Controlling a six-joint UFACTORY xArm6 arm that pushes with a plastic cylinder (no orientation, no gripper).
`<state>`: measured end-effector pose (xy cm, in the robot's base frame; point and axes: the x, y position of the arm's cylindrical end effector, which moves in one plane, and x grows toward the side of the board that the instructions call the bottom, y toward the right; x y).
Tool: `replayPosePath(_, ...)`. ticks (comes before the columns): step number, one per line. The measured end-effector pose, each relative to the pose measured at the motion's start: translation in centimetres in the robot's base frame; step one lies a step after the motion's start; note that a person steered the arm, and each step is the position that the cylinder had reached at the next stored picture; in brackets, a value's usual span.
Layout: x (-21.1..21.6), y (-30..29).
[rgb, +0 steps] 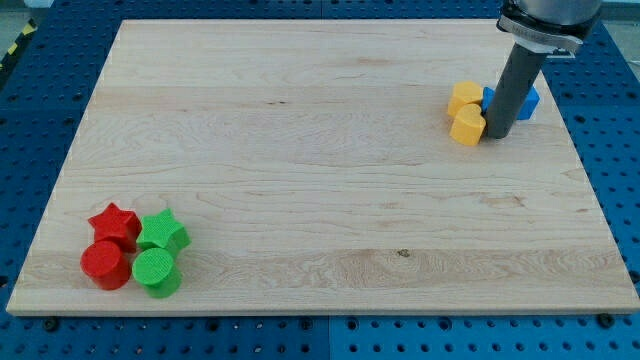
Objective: Push the yellow heart to the center
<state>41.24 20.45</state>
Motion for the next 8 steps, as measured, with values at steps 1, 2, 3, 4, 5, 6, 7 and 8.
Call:
replayPosePath(1, -0.2, -1.3)
replayPosePath(2, -0.5, -3.9)
replayPosePath(3, -0.5, -7.4)
replayPosePath(4, -1.2, -9.4)
replayPosePath(5, -3.9, -9.4)
replayPosePath(6, -3.6, -11.2)
replayPosePath(7, -2.8, -14.0)
replayPosePath(8, -1.6, -11.6)
